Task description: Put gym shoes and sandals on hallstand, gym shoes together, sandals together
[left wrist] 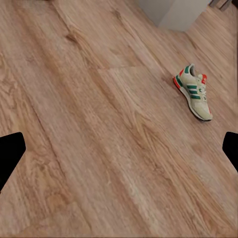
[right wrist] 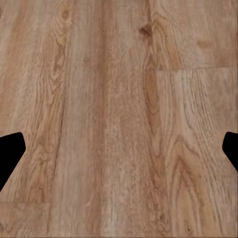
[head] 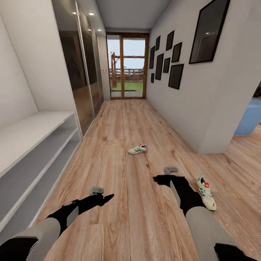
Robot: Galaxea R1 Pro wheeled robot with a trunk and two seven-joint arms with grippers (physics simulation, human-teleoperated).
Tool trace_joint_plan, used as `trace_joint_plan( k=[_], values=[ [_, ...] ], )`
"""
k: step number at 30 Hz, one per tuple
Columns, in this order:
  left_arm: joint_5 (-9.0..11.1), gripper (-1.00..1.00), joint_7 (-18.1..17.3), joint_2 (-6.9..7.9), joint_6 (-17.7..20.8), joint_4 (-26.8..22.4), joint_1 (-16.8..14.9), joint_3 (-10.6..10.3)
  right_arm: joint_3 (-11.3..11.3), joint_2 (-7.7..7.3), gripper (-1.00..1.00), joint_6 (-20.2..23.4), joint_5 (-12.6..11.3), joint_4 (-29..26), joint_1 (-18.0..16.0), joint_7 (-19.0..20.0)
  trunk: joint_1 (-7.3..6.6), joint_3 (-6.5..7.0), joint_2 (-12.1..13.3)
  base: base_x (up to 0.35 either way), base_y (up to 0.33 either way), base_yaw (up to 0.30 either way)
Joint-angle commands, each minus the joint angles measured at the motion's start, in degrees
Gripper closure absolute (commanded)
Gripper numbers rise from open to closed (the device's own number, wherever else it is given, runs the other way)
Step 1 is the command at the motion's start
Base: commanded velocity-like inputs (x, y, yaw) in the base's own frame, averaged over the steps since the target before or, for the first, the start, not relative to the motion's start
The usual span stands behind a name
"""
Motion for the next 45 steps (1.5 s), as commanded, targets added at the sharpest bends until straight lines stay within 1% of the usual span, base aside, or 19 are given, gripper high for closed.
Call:
trace_joint_plan(
  k=[1, 10, 13, 39, 45],
  values=[
    [0.3, -1.0, -0.1, 0.05, -0.3, 0.1, 0.0, -0.3, -0.4, 0.1, -1.0, 0.2, 0.6, -0.1, 0.0, 0.5, 0.02, -0.06, 0.0, 0.348, 0.0, -0.253],
    [0.3, -1.0, -0.1, 0.02, -0.3, 0.1, 0.0, -0.3, -0.3, 0.1, -1.0, 0.2, 0.6, -0.1, 0.0, 0.5, 0.02, -0.06, 0.0, 0.348, 0.0, -0.25],
    [0.3, -1.0, -0.1, 0.03, -0.3, 0.1, 0.0, -0.3, -0.3, 0.1, -1.0, 0.2, 0.6, -0.1, 0.0, 0.5, 0.02, -0.06, 0.0, 0.348, 0.0, -0.118],
    [0.3, -1.0, -0.1, 0.04, -0.3, 0.1, 0.0, -0.3, -0.4, 0.01, -1.0, 0.2, 0.5, -0.2, 0.0, 0.6, 0.02, -0.06, 0.0, 0.348, 0.0, -0.007],
    [0.3, -1.0, -0.1, 0.01, -0.3, 0.1, 0.0, -0.3, -0.4, 0.01, -1.0, 0.2, 0.6, -0.2, 0.0, 0.6, 0.02, -0.06, 0.0, 0.348, 0.062, 0.0]
  ],
)
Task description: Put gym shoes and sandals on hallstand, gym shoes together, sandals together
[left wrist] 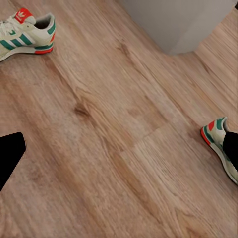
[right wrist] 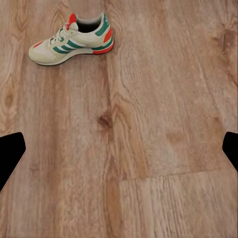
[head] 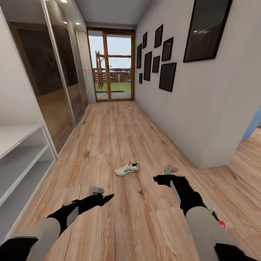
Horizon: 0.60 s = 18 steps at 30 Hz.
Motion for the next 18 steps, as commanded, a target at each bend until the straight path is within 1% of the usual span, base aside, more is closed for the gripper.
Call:
trace_joint_plan(
  k=[1, 12, 18],
  values=[
    [0.3, -1.0, -0.1, 0.02, -0.3, 0.1, 0.0, -0.3, -0.4, 0.09, -1.0, 0.3, 0.6, -0.1, 0.0, 0.5, 0.02, -0.06, 0.0, 0.349, 0.093, 0.0],
    [0.3, -1.0, -0.1, 0.04, -0.3, 0.1, 0.0, -0.3, -0.4, 0.09, -1.0, 0.3, 0.6, -0.1, 0.0, 0.5, 0.02, -0.06, 0.0, 0.349, 0.085, 0.0],
    [0.3, -1.0, -0.1, 0.01, -0.3, 0.1, 0.0, -0.3, -0.4, 0.09, -1.0, 0.3, 0.6, -0.1, 0.0, 0.5, 0.02, -0.06, 0.0, 0.349, 0.016, -0.015]
  ],
)
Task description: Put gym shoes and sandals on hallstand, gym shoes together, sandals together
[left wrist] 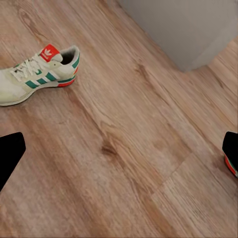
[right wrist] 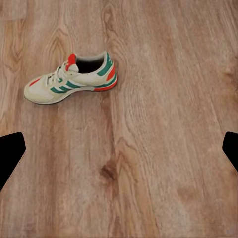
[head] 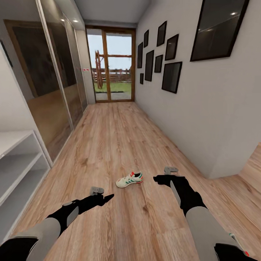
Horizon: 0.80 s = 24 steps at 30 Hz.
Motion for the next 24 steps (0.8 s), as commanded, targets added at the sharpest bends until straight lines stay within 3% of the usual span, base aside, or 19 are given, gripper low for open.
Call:
trace_joint_plan(
  k=[1, 24],
  values=[
    [0.3, -1.0, -0.1, 0.03, -0.3, 0.1, 0.0, -0.3, -0.4, 0.09, -1.0, 0.2, 0.6, -0.1, 0.0, 0.5, 0.02, -0.06, 0.0, 0.349, 0.003, -0.127],
    [0.3, -1.0, -0.1, 0.1, -0.3, 0.1, 0.0, -0.3, -0.5, 0.09, -1.0, 0.2, 0.6, -0.1, 0.0, 0.5, 0.02, -0.06, 0.0, 0.314, 0.025, -0.245]
  ],
)
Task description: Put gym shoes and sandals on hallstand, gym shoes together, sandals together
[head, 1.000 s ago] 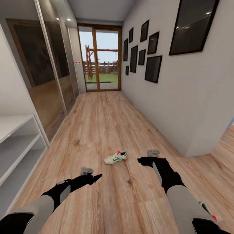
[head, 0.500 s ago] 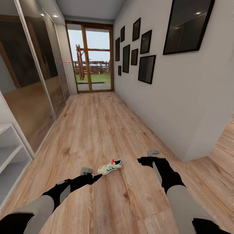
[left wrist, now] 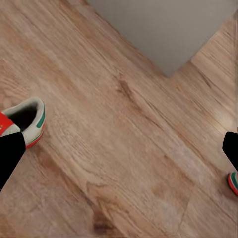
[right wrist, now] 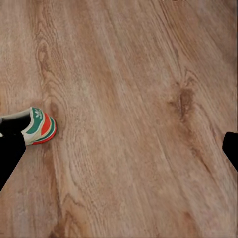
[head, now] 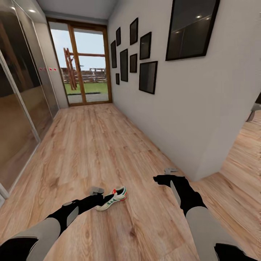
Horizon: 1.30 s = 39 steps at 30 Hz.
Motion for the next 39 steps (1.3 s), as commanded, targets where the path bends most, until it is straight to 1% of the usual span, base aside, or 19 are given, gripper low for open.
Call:
trace_joint_plan(
  k=[1, 25, 34, 39],
  values=[
    [0.3, -1.0, -0.1, 0.02, -0.3, 0.1, 0.0, -0.3, -0.4, 0.1, -1.0, 0.2, 0.6, -0.1, 0.0, 0.5, 0.01, -0.06, 0.0, 0.231, 0.015, -0.254],
    [0.4, -1.0, -0.1, 0.05, -0.3, 0.1, 0.0, -0.3, -0.4, 0.05, -1.0, 0.2, 0.6, -0.1, 0.0, 0.6, 0.01, -0.06, 0.0, 0.017, 0.003, -0.254],
    [0.4, -1.0, -0.2, 0.05, -0.2, 0.1, 0.0, -0.3, -0.4, 0.09, -1.0, 0.2, 0.6, -0.1, 0.0, 0.6, 0.01, -0.06, 0.0, 0.14, 0.187, -0.254],
    [0.4, -1.0, -0.1, 0.05, -0.2, 0.1, 0.0, -0.3, -0.4, 0.09, -1.0, 0.2, 0.6, -0.1, 0.0, 0.6, 0.01, -0.06, 0.0, 0.06, 0.067, -0.254]
  ],
)
